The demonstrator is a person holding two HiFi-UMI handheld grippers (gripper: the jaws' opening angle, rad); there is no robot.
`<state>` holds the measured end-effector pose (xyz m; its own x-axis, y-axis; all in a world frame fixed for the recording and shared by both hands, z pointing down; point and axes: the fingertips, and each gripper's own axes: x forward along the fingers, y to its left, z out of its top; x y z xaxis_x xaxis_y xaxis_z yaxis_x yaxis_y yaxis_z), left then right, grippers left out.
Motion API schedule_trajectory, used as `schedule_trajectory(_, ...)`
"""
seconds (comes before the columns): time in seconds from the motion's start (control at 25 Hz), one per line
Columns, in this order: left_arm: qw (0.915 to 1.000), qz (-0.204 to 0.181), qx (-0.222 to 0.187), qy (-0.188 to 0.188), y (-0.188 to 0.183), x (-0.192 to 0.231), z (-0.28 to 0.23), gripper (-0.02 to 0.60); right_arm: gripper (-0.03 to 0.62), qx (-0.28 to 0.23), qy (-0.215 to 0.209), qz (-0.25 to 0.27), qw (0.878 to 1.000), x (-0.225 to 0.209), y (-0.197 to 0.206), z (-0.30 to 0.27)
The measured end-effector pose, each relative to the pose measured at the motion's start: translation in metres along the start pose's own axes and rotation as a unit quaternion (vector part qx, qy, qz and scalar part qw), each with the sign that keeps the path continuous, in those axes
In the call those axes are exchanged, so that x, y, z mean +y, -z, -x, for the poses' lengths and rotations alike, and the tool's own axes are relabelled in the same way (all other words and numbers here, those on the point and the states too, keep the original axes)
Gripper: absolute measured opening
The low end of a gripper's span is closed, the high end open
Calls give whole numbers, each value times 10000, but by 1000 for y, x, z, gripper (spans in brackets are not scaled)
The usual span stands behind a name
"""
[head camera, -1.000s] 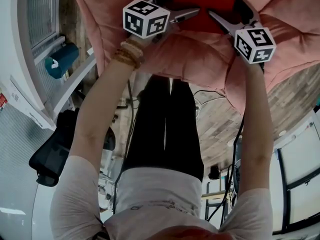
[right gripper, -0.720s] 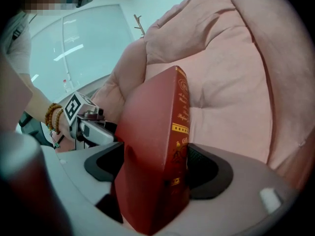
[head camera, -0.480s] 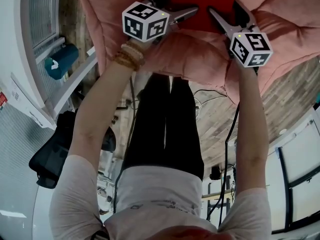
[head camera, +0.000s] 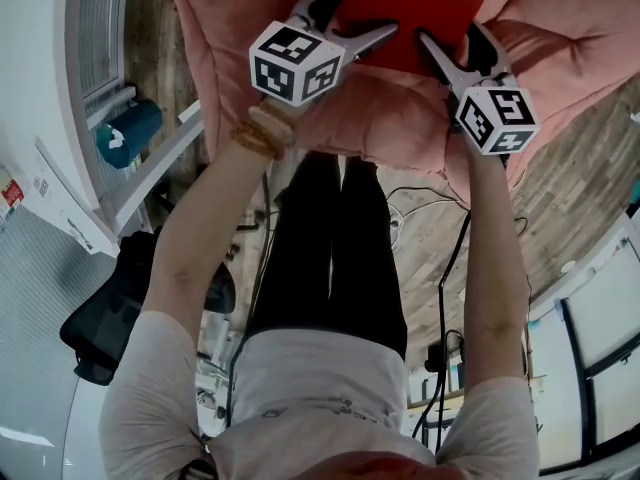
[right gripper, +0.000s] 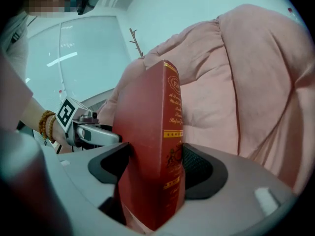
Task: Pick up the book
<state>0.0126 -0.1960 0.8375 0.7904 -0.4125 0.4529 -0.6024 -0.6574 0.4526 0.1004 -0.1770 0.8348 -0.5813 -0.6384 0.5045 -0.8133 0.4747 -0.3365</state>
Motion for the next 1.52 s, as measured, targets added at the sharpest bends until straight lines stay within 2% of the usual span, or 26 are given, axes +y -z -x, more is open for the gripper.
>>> schedule_trajectory(0.32,9990,-357,-261,-75,-52,-36,33,370,341,-321,52,153,9994,25,-51,39)
schedule_trajectory(0.48,9983,-420,-384,-115,-79,-59,53,368,341,-492,42,291,9984,41,-79,64)
schedule_trajectory(0.92,9932,-888,-740,-127,-161,-128,119,364,339,-929,118,589,9939,93,-163,138)
schedule_trajectory(1.28,9834,-1474,-1049,-155,-233,-196,186,360,337,-1287,185,817,9881,148,-235,209)
schedule_trajectory(1.52,9784,-1633,-1257,-132,-274,-239,232,360,337,-1504,220,982,9835,187,-281,257)
